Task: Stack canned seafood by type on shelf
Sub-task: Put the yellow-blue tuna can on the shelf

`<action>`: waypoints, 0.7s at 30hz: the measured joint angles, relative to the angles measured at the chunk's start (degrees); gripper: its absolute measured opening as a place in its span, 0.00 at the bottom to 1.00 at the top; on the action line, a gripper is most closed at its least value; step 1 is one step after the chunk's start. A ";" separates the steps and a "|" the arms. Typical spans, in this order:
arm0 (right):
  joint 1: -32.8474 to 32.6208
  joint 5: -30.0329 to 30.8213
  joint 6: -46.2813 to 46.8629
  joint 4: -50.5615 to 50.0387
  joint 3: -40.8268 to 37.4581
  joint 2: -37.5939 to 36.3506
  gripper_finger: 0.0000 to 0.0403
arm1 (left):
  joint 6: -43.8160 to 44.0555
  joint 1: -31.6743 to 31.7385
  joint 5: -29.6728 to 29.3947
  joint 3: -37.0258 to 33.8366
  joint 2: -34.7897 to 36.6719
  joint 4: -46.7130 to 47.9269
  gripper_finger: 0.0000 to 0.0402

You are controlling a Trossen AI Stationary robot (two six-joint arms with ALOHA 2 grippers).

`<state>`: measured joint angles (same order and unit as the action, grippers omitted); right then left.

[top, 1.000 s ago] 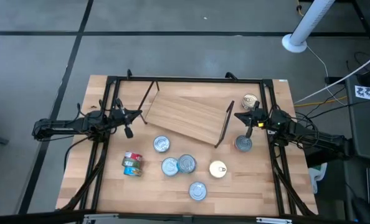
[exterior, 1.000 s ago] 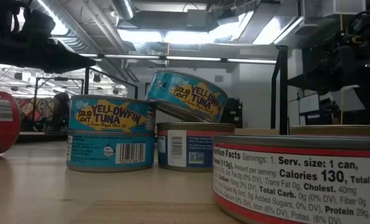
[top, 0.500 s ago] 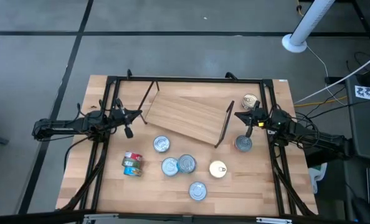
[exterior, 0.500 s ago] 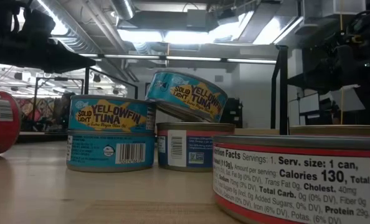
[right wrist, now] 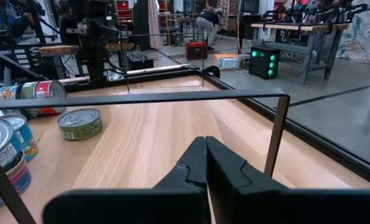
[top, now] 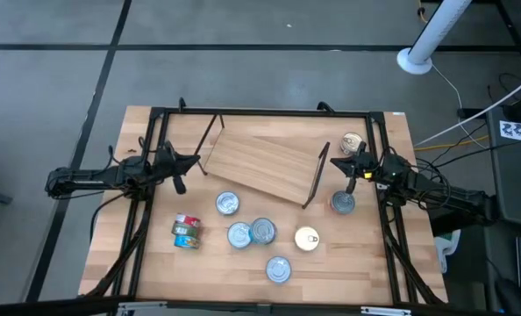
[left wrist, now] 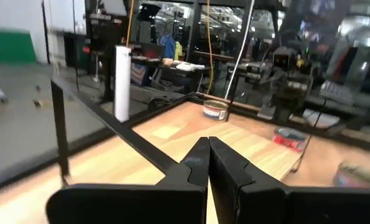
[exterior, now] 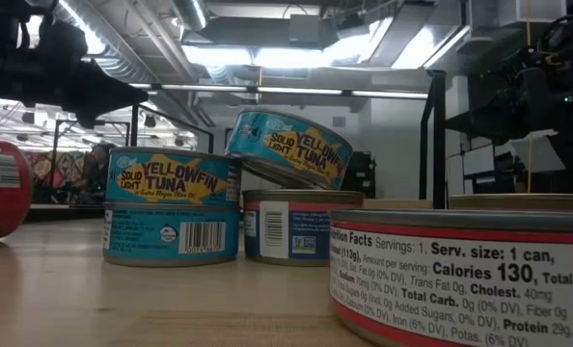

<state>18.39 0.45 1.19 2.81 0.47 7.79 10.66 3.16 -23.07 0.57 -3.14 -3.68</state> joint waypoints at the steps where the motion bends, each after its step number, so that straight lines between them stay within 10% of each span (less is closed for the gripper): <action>1: 0.00 0.00 0.01 0.02 0.02 0.01 0.01 | 2.45 0.00 -0.01 0.01 -0.01 0.00 0.01; 14: 0.00 -0.04 0.03 0.15 0.00 0.00 0.02 | 14.17 -0.17 5.51 0.01 -1.71 -15.23 0.01; 21: 0.00 -0.03 0.04 0.17 0.01 0.00 0.18 | 14.99 -0.18 9.91 -0.01 -8.66 -21.67 0.01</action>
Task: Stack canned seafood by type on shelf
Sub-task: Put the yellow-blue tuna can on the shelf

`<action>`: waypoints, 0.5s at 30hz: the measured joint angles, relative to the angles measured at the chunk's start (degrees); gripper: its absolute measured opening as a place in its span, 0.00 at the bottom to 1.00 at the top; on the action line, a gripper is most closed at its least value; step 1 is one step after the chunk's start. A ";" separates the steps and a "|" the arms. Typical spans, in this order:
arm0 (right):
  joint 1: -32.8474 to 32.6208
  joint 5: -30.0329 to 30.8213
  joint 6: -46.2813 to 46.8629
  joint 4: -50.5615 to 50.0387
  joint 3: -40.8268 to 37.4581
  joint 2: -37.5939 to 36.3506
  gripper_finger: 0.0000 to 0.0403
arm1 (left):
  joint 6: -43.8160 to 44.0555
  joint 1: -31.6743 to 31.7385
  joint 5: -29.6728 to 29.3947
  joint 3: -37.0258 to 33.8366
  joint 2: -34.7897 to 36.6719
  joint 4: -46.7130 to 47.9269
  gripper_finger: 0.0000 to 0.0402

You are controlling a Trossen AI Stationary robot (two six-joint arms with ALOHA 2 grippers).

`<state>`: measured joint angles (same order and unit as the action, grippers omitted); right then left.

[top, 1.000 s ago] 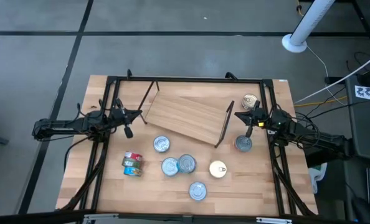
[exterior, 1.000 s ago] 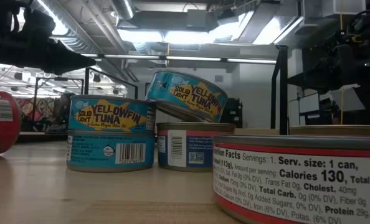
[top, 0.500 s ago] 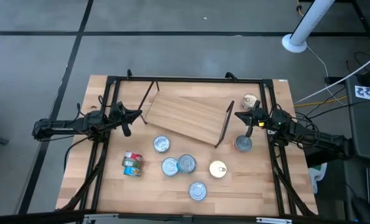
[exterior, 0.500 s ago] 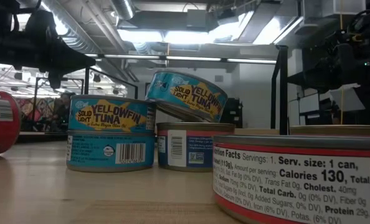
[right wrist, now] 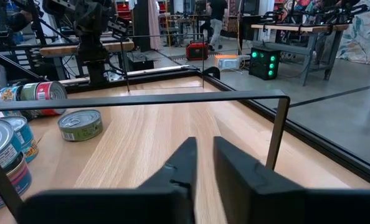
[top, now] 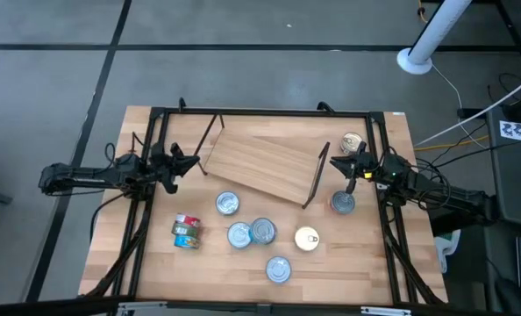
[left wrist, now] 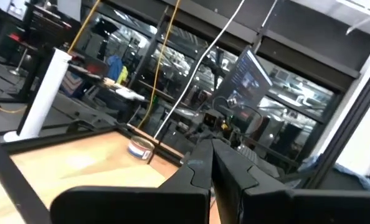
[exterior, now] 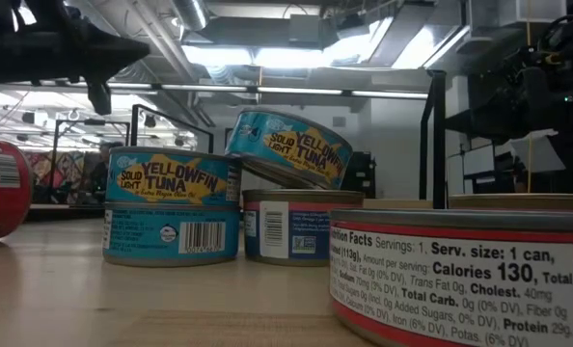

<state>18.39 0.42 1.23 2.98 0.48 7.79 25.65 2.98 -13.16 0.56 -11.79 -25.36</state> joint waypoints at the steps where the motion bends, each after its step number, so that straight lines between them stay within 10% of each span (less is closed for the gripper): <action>1: 0.00 -0.02 0.00 0.00 0.00 0.00 0.21 | -0.01 -0.08 0.05 0.01 -1.34 -1.42 0.01; 15: 0.00 -0.02 0.00 -0.02 0.00 0.00 0.42 | -8.48 -5.46 0.10 4.25 -21.34 -24.65 0.22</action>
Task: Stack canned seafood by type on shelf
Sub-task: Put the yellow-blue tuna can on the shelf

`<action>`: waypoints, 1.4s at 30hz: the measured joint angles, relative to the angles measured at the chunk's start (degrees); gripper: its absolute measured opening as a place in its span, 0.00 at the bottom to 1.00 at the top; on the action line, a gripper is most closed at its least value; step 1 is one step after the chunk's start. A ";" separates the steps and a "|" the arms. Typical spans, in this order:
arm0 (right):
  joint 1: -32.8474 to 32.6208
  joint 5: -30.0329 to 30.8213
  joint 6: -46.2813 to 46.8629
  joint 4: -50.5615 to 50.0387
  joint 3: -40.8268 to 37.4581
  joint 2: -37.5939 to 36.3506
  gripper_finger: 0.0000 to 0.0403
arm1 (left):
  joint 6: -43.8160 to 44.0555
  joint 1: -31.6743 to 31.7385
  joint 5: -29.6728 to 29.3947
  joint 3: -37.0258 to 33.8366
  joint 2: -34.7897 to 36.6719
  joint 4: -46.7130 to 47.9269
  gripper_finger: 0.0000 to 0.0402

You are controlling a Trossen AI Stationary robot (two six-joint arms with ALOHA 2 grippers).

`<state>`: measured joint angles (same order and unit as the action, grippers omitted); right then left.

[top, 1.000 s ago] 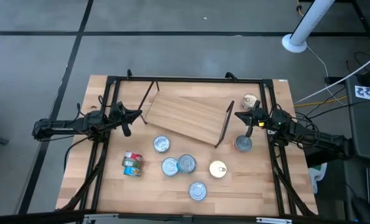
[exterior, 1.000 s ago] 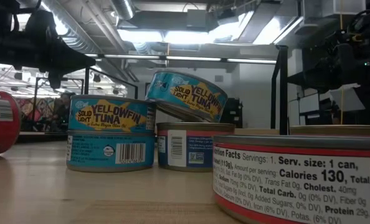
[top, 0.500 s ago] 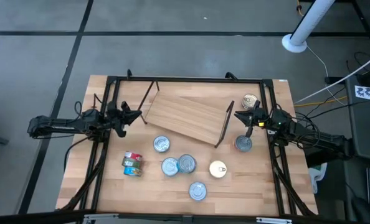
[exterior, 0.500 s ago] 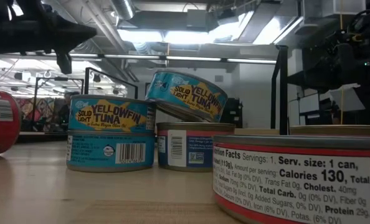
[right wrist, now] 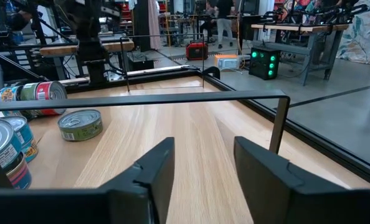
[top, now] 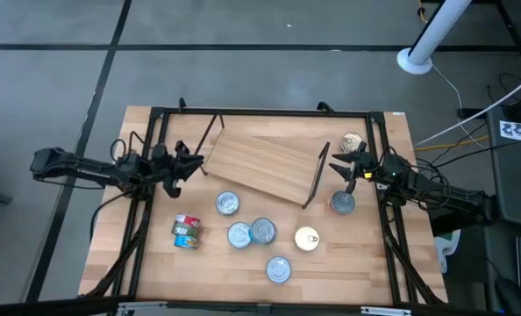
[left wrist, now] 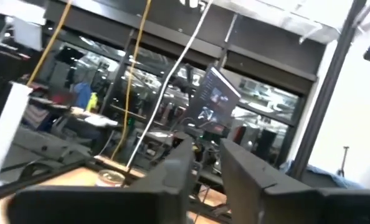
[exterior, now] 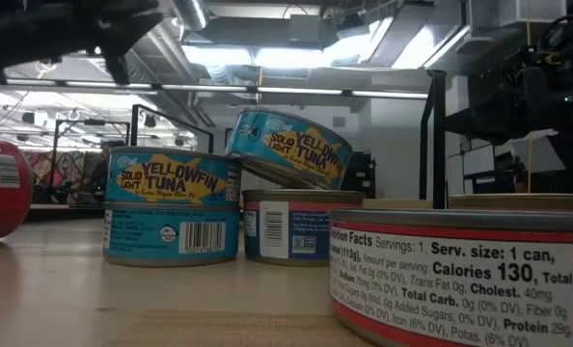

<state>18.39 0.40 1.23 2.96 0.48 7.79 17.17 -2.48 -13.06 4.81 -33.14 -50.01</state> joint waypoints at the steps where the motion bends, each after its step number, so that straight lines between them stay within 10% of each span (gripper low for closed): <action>1: 0.00 0.02 0.00 0.00 0.01 0.00 0.42 | -1.16 -0.60 0.00 1.51 -1.63 0.06 0.26; 21: 0.00 0.00 3.23 -0.03 0.00 0.00 0.42 | -28.09 -14.09 5.07 41.38 -40.93 24.39 0.55; 33: 0.00 0.00 3.43 -0.04 0.01 0.01 0.42 | -33.55 -18.77 4.26 52.57 -56.97 26.17 0.64; 42: 0.00 0.00 3.43 -0.04 0.01 0.01 0.42 | -43.73 -26.73 -9.27 56.33 -61.28 39.45 0.64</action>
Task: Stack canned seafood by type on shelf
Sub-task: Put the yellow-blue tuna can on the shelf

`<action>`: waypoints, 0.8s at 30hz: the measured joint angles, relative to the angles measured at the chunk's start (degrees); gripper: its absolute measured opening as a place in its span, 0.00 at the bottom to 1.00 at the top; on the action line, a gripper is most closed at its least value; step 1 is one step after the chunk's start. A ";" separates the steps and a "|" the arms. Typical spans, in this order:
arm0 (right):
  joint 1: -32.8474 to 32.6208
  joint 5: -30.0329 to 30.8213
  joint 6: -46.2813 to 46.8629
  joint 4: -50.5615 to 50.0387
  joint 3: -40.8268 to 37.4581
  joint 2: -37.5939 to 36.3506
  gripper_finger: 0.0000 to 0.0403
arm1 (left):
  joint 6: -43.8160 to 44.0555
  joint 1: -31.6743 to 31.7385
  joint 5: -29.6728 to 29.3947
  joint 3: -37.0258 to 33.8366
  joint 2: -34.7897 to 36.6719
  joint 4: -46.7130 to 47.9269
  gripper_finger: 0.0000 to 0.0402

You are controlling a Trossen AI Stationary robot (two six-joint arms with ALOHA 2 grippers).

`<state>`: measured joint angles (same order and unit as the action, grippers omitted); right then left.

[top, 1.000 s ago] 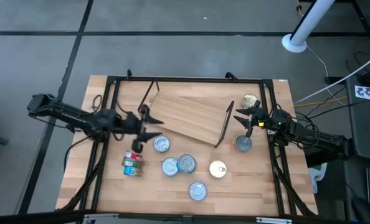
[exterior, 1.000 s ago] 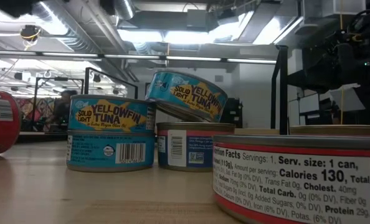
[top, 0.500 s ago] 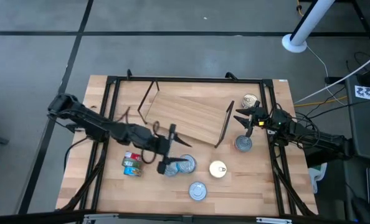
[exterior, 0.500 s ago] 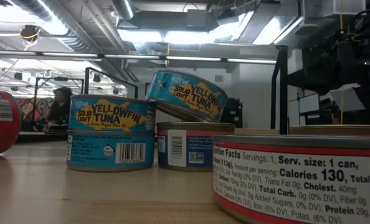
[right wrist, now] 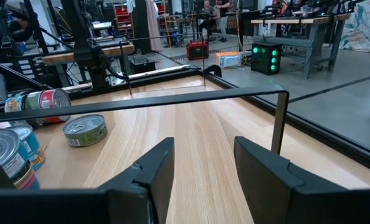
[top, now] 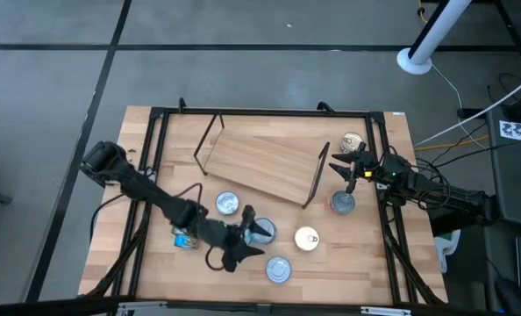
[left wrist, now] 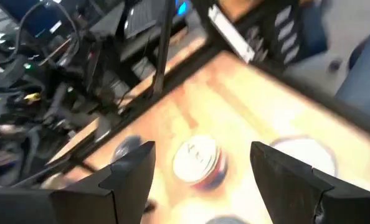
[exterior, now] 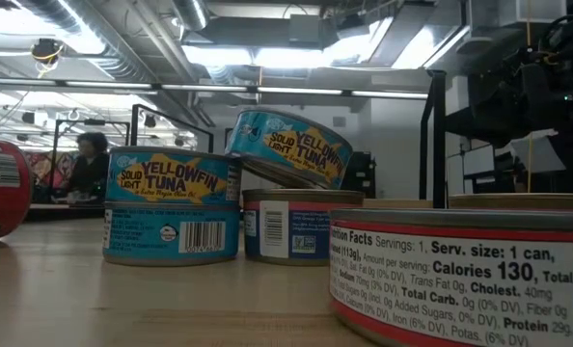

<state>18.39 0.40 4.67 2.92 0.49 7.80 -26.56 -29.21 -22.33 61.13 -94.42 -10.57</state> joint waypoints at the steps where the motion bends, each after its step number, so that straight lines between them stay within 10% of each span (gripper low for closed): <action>1: 0.00 0.00 0.00 -0.02 -0.02 0.01 0.42 | -1.07 -0.78 -1.59 0.39 -0.52 0.68 0.64; 24: 0.00 0.00 0.00 -0.04 0.00 -0.01 0.42 | -11.09 -4.13 -11.50 0.64 -10.33 6.34 0.64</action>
<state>18.39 0.41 4.67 2.88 0.49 7.80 -37.66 -33.34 -33.82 61.78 -104.75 -4.22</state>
